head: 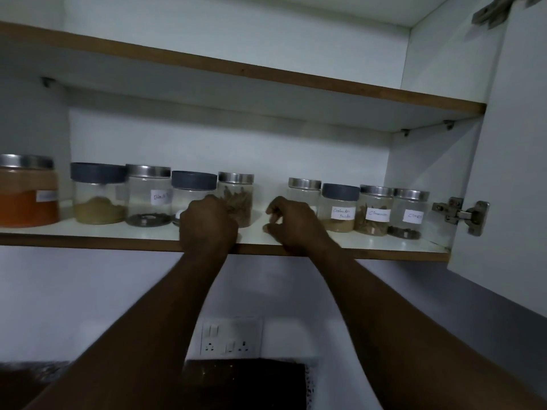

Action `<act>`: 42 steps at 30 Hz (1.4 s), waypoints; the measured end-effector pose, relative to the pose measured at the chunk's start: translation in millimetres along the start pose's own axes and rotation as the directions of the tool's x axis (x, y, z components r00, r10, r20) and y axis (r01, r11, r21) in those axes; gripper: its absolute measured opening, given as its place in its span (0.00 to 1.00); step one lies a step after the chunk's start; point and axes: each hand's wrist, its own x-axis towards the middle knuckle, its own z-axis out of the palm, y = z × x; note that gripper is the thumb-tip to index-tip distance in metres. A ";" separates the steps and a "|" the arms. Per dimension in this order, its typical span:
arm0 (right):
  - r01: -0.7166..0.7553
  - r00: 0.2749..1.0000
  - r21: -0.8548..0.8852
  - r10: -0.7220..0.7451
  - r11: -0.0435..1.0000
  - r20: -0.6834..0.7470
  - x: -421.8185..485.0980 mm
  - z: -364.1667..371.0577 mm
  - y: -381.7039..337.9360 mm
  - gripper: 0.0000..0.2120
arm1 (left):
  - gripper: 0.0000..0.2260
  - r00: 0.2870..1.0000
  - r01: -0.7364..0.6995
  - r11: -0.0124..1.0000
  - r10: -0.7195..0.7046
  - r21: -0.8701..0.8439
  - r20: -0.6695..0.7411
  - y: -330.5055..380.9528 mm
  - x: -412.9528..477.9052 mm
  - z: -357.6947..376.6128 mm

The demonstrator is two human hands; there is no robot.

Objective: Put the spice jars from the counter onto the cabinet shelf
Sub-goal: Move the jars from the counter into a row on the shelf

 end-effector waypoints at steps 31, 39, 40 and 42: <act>-0.172 0.957 0.122 0.196 0.977 -0.216 4.3 16.0 -29.8 0.27 | 0.33 0.906 -0.169 0.986 0.152 0.007 0.394 -9.6 47.0 30.7; -0.200 0.929 0.108 0.223 0.974 -0.296 1.2 17.0 -32.7 0.22 | 0.37 0.897 -0.264 0.939 0.156 0.221 0.413 6.7 40.7 40.3; -0.207 0.927 0.103 0.229 0.973 -0.298 0.9 16.8 -33.6 0.22 | 0.39 0.890 -0.252 0.942 0.136 0.220 0.435 10.3 41.2 41.5; -0.221 0.922 0.093 0.239 0.971 -0.304 1.1 16.8 -33.8 0.20 | 0.41 0.868 -0.252 0.941 0.116 0.226 0.483 15.9 42.5 44.5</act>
